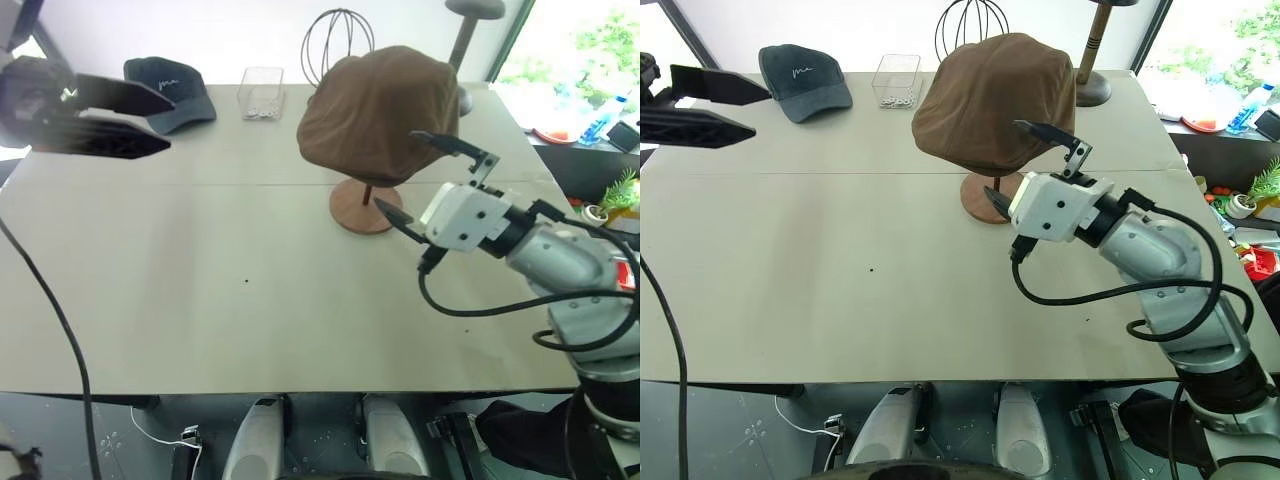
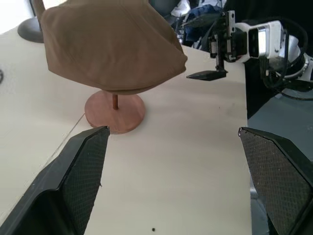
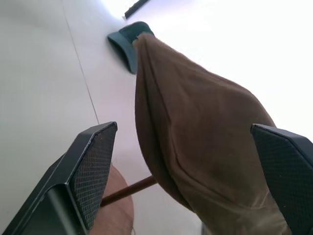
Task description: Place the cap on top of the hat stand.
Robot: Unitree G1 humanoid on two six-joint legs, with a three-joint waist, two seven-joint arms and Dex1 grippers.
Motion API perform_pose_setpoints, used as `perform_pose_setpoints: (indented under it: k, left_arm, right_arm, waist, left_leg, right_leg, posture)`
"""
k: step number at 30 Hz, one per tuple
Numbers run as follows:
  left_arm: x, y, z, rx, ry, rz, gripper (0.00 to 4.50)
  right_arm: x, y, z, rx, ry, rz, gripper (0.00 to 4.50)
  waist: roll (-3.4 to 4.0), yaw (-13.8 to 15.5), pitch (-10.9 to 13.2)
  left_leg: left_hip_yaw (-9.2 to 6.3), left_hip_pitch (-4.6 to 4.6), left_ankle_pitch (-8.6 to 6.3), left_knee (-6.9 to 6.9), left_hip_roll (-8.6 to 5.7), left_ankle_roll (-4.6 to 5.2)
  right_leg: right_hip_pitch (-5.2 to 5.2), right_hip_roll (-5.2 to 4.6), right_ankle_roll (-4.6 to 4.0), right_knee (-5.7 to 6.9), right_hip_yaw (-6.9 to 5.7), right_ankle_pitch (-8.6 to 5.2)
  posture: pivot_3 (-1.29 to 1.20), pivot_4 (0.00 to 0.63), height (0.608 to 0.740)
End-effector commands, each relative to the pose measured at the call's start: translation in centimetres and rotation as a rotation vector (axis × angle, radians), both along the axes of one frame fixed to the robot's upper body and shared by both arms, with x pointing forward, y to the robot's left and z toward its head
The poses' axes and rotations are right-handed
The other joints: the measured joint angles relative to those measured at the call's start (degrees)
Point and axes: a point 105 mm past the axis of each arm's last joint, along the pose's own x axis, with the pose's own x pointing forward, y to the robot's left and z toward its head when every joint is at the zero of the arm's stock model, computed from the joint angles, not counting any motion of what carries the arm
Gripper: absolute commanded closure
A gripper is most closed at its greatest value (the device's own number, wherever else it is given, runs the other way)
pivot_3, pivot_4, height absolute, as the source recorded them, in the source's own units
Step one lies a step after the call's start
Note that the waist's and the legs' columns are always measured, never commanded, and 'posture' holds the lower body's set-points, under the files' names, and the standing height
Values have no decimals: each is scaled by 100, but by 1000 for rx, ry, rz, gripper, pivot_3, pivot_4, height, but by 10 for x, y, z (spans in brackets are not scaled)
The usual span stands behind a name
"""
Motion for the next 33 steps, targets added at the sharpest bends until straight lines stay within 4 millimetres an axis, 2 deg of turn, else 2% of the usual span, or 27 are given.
perform_pose_setpoints:
  k: [1,8,13,16,19,26,27,29,33]
  left_arm:
    - [0,0,14,0,-67,3,93]
    - [2,-4,13,6,-81,-6,93]
    - [2,-4,15,-13,-84,-6,93]
    - [-1,-5,16,-29,-72,-23,93]
    - [-1,-5,18,-46,-69,-14,0]
    - [1,-3,18,-40,-80,-3,0]
    - [1,-3,17,-39,-80,-2,0]
    - [2,-3,16,-35,-82,0,0]
    - [2,-3,15,-34,-89,2,0]
  right_arm:
    - [1,9,5,-34,-128,-8,0]
    - [11,34,-12,-94,-261,4,0]
    - [27,36,-13,-91,-392,-67,0]
    - [37,27,-5,-39,-457,-152,0]
    - [41,22,-1,-32,-487,-187,850]
    - [32,21,5,-17,-523,-157,4185]
    - [30,21,7,-5,-527,-141,4355]
    - [24,23,12,19,-537,-101,4355]
    - [13,17,37,105,-583,-50,4355]
  waist:
    - [0,-9,0]
    - [0,-19,0]
    - [0,-20,0]
    - [-1,-15,0]
    - [-1,-17,1]
    - [-2,-25,0]
    - [-2,-26,0]
    - [-2,-27,0]
    - [-1,-29,0]
  left_leg:
    - [0,0,0,1,0,0]
    - [-4,1,0,-3,0,0]
    - [-5,1,0,-1,0,0]
    - [-5,1,0,-1,0,0]
    - [-6,1,0,-2,0,0]
    - [-7,1,0,-1,1,0]
    - [-7,1,0,-1,1,0]
    - [-7,1,0,-2,1,0]
    - [-7,1,0,-2,1,0]
  right_leg:
    - [0,0,0,2,0,0]
    - [-2,1,2,4,0,0]
    - [-2,3,1,5,0,0]
    - [-2,3,1,6,0,0]
    - [-2,4,3,7,0,1]
    - [-2,4,3,8,0,2]
    - [-2,4,4,8,0,2]
    - [-2,4,4,9,0,2]
    - [-2,5,6,9,0,3]
  posture:
    - [0,150,740]
    - [0,150,740]
    - [0,150,740]
    - [0,150,740]
    - [0,150,740]
    - [0,150,740]
    - [0,150,740]
    - [0,150,740]
    - [0,150,740]
